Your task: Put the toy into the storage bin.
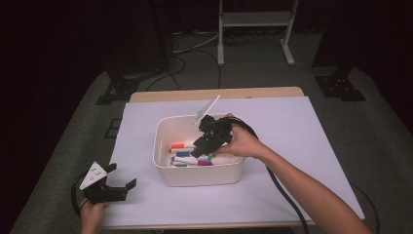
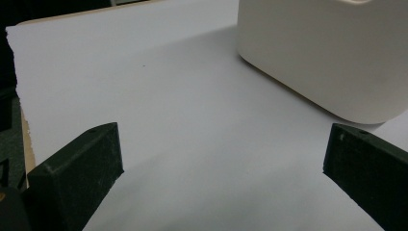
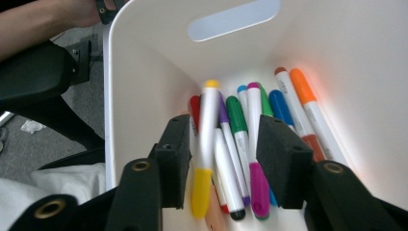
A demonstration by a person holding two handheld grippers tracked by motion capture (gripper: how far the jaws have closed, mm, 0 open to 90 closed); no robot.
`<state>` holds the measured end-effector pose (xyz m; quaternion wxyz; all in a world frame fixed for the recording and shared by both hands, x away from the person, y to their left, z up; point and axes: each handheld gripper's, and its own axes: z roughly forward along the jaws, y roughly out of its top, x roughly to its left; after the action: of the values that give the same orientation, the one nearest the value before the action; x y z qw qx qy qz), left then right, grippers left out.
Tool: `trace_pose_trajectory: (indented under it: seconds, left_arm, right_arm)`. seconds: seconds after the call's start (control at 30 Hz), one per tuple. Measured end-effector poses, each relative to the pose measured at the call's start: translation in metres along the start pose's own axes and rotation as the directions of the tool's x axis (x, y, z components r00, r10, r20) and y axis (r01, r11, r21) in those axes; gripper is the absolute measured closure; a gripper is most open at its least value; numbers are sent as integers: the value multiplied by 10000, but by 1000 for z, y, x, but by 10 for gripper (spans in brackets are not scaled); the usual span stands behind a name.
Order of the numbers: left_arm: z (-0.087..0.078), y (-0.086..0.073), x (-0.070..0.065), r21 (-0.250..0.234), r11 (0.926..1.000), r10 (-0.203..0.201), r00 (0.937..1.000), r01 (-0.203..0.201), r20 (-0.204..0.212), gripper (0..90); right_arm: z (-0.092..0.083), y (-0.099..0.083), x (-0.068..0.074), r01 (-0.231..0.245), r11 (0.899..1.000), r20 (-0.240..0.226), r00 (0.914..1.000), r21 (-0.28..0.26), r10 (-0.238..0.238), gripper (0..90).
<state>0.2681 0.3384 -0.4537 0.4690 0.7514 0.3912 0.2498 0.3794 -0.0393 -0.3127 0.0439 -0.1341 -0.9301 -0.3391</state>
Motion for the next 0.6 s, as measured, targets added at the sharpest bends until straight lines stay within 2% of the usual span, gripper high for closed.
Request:
trace_pose_trajectory:
  seconds: [0.33,0.6]
  left_arm:
    - [0,0,-1,3,10000,64,10000,-64,-22,0]
    - [0,0,-1,28,10000,90,10000,-90,-23,0]
  right_arm:
    - [-56,-27,-2,-438,9957,624,9968,-816,490,498]
    - [-91,-54,-6,-890,9885,1196,9874,-1225,1037,489]
